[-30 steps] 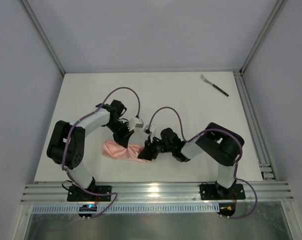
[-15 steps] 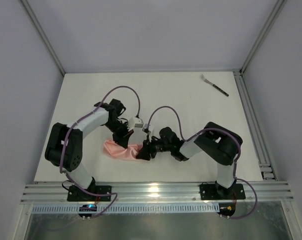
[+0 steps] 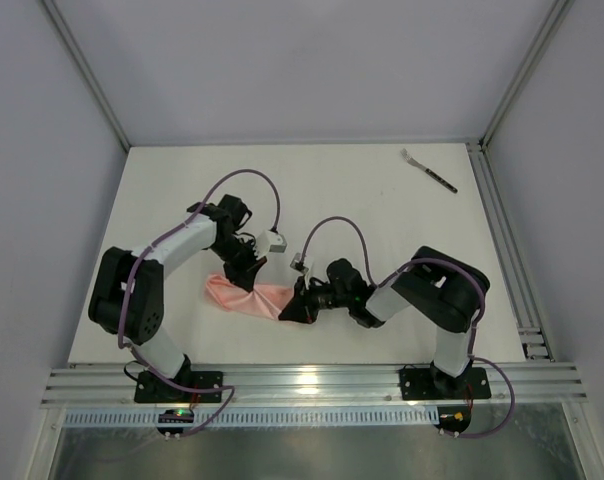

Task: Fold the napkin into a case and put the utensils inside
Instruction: Smooth out the smaller rectangle-folded napkin at the center of the board.

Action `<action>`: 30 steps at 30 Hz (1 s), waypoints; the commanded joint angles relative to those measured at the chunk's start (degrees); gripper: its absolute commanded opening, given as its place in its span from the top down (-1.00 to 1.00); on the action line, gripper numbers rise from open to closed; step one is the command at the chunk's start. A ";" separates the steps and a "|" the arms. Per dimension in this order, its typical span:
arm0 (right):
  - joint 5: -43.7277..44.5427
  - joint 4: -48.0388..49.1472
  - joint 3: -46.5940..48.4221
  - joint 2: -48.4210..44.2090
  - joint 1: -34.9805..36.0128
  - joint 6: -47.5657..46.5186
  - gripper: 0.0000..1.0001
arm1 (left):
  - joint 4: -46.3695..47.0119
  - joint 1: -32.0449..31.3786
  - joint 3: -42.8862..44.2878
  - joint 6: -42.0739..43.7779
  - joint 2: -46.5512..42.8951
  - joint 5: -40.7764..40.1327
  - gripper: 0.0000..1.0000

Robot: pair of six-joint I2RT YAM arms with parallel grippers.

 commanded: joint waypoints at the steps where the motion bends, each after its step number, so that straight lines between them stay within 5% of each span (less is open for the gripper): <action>1: -2.92 -1.71 2.14 -1.82 0.23 -3.23 0.79 | 2.15 0.14 0.81 -0.07 -2.41 0.34 1.00; 10: 1.57 -5.75 6.28 1.09 -0.38 -3.32 0.36 | 1.10 -0.13 0.73 1.24 -3.20 0.44 1.00; 16: 4.72 -19.26 1.09 -15.48 -2.58 -10.08 -0.03 | -0.39 -0.83 0.64 3.79 -3.64 -0.79 1.00; 22: 8.68 -31.67 1.80 -26.85 -3.28 -17.63 -0.11 | -1.62 -3.11 1.16 6.87 -4.08 -2.02 1.00; 30: 8.51 -28.96 5.57 -20.64 -3.37 -19.14 -0.08 | -5.67 -4.26 2.05 10.03 -5.04 -1.41 1.00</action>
